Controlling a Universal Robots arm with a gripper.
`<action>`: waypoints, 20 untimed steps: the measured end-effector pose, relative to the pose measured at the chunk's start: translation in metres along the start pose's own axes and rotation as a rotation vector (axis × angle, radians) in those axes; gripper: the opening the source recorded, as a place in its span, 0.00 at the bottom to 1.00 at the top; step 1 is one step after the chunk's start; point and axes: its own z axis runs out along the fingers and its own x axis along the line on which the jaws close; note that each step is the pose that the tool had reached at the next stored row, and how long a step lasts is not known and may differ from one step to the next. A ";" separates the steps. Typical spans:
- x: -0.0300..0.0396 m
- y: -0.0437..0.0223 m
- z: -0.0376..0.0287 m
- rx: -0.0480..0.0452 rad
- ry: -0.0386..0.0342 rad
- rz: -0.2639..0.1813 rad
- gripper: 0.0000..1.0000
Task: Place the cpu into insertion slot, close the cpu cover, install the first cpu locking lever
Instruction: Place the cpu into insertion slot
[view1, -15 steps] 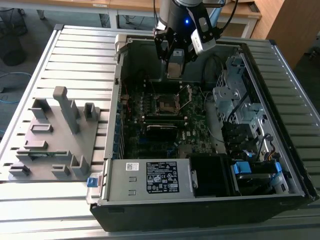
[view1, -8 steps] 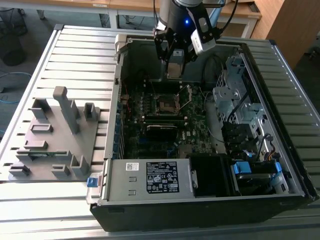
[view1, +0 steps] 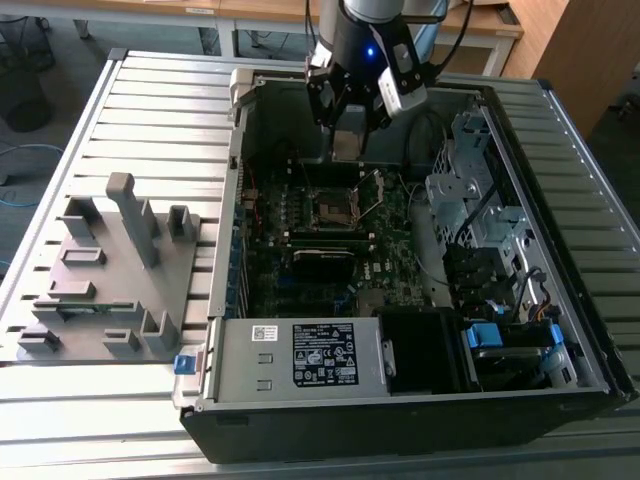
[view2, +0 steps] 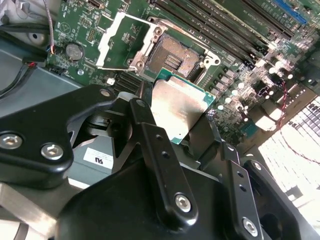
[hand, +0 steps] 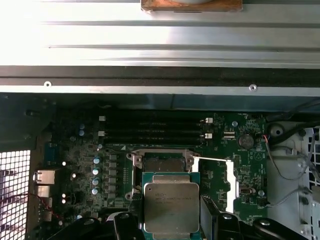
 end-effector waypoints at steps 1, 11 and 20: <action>0.0003 -0.0001 0.0012 0.0000 -0.0002 0.000 0.54; 0.0015 -0.0014 0.0148 0.0001 -0.0003 0.000 0.54; 0.0021 -0.0025 0.0280 0.0002 -0.0003 0.000 0.54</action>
